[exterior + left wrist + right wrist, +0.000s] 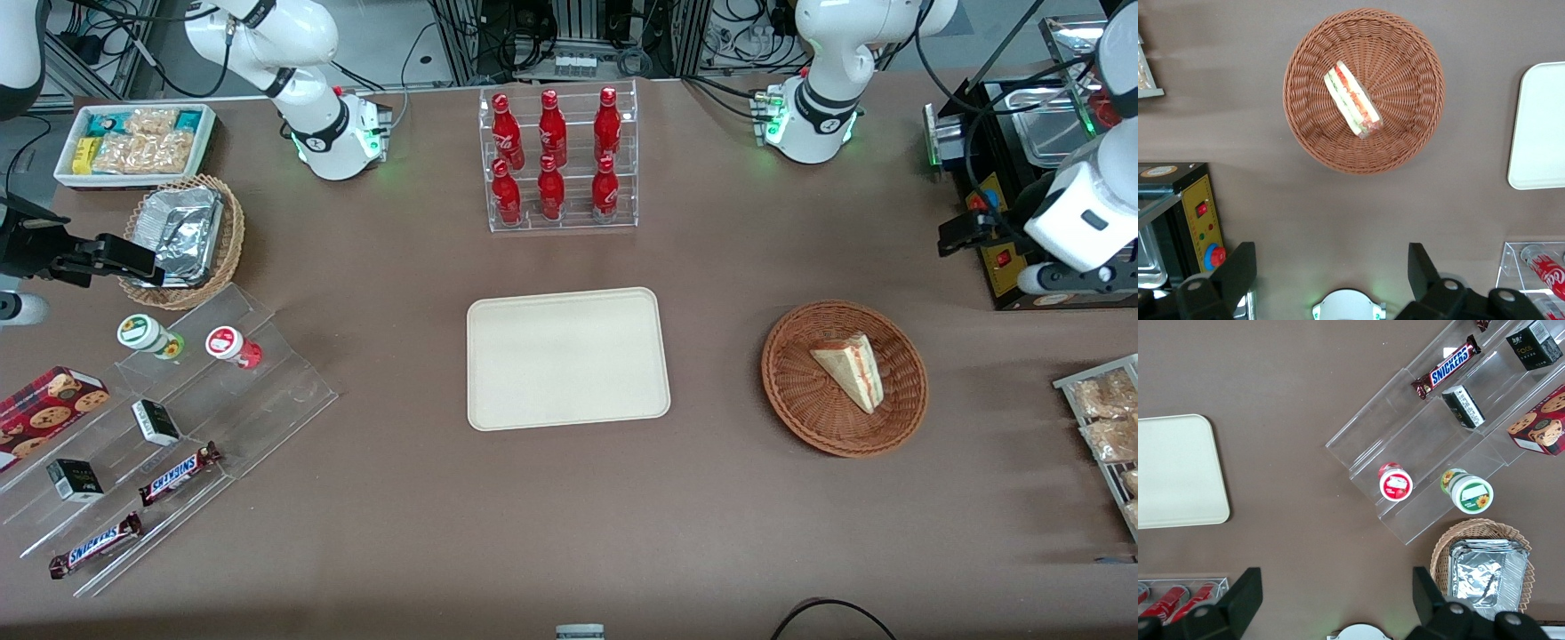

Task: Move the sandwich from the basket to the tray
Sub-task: 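Move the left gripper over the wicker basket toward the wrapped sandwich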

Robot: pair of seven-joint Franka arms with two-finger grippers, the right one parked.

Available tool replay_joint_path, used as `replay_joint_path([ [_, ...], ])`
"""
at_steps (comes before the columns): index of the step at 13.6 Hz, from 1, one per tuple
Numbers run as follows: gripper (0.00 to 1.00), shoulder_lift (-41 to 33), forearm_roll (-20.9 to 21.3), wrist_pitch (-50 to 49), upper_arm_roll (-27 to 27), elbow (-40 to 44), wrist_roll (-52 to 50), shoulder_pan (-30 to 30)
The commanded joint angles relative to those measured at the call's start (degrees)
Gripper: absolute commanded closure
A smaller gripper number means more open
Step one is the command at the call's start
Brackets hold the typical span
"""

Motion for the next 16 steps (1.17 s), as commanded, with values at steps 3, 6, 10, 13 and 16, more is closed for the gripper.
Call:
replay_joint_path([
  [3, 0.00, 1.2, 0.5, 11.0, 0.1, -9.8, 0.0, -0.5],
  [6, 0.00, 2.1, 0.5, 20.4, 0.1, -17.1, -0.2, -0.4],
  [10, 0.00, 7.9, 0.5, 28.4, 0.1, -20.2, -4.0, -0.7],
  [13, 0.00, 10.7, 0.5, 33.8, 0.1, -22.1, -4.8, -0.9],
  [16, 0.00, 12.0, 0.6, 35.8, 0.1, -22.4, -9.0, -1.0],
])
